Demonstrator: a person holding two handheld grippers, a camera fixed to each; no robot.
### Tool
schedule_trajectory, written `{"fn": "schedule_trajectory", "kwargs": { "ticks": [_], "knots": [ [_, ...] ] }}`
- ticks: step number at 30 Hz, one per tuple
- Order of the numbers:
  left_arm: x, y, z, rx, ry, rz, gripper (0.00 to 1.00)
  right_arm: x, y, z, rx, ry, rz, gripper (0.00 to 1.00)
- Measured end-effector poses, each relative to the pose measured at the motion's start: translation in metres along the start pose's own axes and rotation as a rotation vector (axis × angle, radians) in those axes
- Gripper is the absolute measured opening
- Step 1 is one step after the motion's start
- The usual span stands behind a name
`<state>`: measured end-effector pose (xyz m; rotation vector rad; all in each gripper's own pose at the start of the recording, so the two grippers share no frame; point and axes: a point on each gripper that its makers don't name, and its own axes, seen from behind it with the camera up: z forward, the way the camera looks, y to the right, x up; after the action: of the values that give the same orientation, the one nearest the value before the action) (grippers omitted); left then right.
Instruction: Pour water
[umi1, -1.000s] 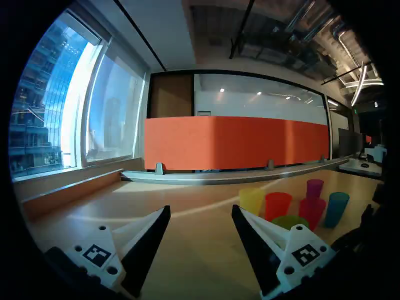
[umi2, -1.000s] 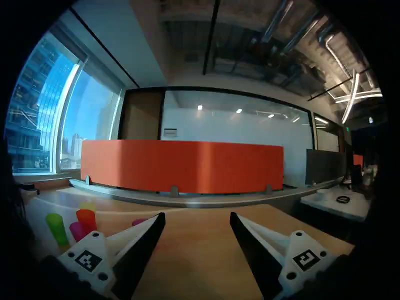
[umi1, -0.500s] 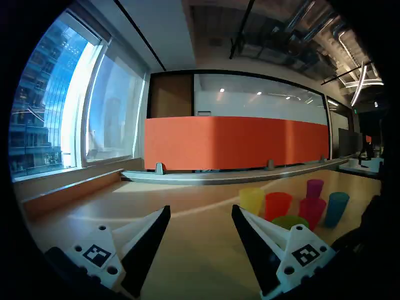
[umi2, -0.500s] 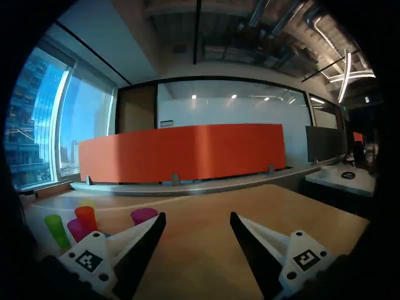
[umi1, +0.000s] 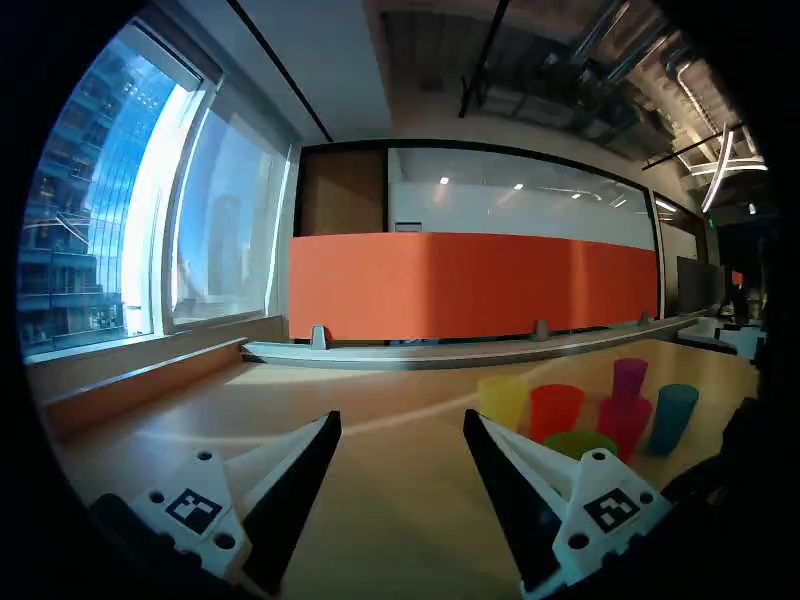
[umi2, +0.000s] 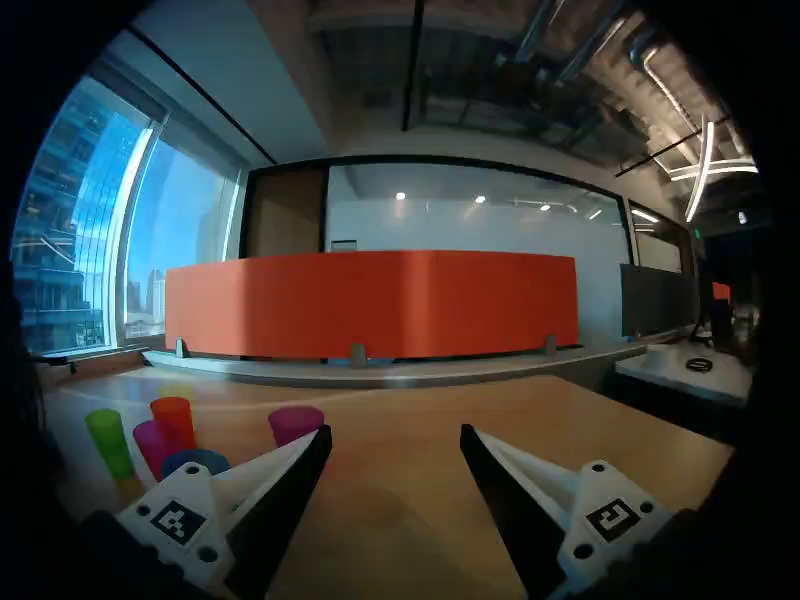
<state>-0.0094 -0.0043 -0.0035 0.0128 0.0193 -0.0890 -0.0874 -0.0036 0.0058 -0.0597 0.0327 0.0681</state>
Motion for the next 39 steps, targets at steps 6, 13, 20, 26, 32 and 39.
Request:
{"fn": "schedule_trajectory", "kwargs": {
  "ticks": [6,13,20,26,32,39],
  "knots": [
    [-0.0003,0.0,-0.0004,0.0,0.0,0.0,0.91,-0.0025,-0.0018,0.0018,0.005,-0.005,-0.004,0.99],
    [0.0002,-0.0006,0.0,0.0,0.0,0.0,0.91,-0.0051,-0.0038,0.0003,0.008,-0.007,-0.017,0.99],
    [0.0,-0.0005,0.0004,0.0,0.0,0.0,0.91,-0.0036,-0.0019,-0.0011,0.004,-0.003,-0.018,0.99],
    [-0.0006,-0.0005,0.0003,0.0,0.0,0.0,0.91,-0.0037,-0.0001,-0.001,0.002,-0.003,-0.017,0.99],
    [-0.0012,-0.0006,0.0003,0.0,0.0,0.0,0.91,-0.0047,0.0,0.0004,0.002,-0.004,-0.017,0.99],
    [-0.0016,-0.001,0.0003,0.0,0.0,0.0,0.91,-0.0038,0.0003,0.0003,0.001,-0.005,-0.017,0.99]
  ]
}}
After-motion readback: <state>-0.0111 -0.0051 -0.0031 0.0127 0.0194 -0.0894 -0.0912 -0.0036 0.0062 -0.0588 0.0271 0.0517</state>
